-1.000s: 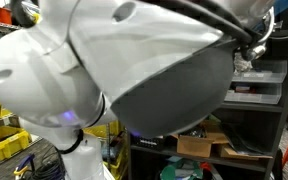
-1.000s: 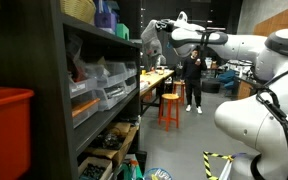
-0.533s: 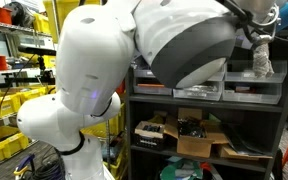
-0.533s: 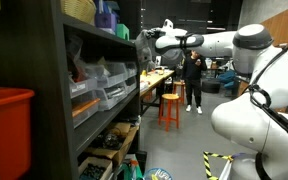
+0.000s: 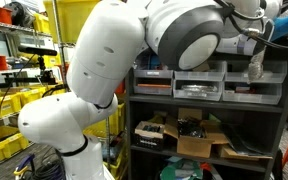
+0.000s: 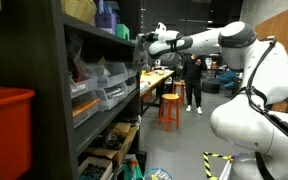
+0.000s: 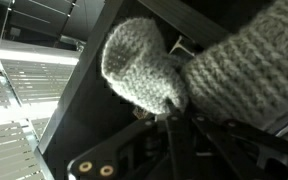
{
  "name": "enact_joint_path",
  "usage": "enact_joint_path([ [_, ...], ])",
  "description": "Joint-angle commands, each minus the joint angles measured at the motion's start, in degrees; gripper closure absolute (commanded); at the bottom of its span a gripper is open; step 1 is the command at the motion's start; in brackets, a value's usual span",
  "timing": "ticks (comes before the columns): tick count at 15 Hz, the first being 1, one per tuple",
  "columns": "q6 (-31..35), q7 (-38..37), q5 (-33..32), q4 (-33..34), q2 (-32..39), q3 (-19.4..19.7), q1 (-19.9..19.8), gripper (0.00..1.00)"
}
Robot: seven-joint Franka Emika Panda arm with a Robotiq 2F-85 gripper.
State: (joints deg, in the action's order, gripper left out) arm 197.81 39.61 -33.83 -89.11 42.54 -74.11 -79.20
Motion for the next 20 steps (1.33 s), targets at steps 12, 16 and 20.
enact_joint_path([
  [12,0.0,0.3,-5.4,-5.8,-2.6,-0.5,-2.0,0.99],
  [16,0.0,0.1,-9.9,-9.7,-1.8,-4.0,-5.9,0.99],
  [20,-1.9,-5.1,-16.3,-18.6,7.5,-17.1,-17.5,0.99],
])
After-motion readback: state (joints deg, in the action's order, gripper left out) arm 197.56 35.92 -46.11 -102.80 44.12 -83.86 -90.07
